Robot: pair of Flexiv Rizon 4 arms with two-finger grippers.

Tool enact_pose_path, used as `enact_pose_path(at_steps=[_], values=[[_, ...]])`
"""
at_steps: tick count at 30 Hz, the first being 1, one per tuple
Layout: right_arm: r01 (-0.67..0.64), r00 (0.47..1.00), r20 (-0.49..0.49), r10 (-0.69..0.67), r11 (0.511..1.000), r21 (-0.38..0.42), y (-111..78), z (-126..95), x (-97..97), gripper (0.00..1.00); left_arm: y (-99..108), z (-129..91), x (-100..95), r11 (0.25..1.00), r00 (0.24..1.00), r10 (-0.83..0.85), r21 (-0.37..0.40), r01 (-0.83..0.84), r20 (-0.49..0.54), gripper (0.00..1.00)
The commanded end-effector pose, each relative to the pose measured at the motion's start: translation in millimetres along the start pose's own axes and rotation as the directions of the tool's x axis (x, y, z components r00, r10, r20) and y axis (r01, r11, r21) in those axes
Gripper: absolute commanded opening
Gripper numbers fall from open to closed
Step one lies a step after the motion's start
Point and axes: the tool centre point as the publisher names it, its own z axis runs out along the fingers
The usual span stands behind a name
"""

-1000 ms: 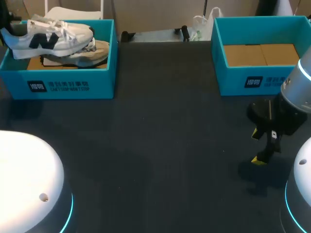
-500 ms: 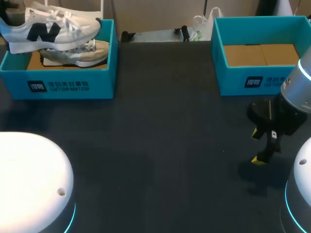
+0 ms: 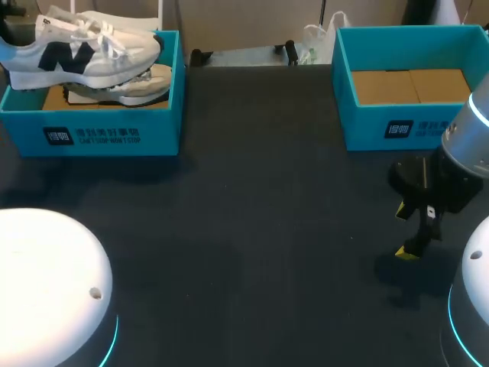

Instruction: Take the shoe out of the shoebox, open the shoe tongue, remove and reinsert the insole, then place the shoe into the shoebox

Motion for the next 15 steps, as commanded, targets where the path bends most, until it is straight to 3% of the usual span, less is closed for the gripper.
enact_pose_path(at_steps=[1,10,15], values=[[-0.001,1.0,0.003,0.001,1.0,0.001,-0.1,0.6,1.1,1.0,-39.7,-4.6,-19.0,0.999,1.0,0.009,-0.042,-0.008,0.018,0.0],[-0.001,1.0,0.003,0.001,1.0,0.001,-0.1,0.6,1.1,1.0,-103.3,12.7,-82.9,0.998,1.0,0.022,-0.053,-0.023,-0.02,0.0],[-0.001,1.0,0.003,0.001,1.0,0.001,-0.1,0.6,1.1,1.0,-120.2,27.2,-113.1,0.999,1.0,0.015,-0.05,-0.016,-0.028,0.0]])
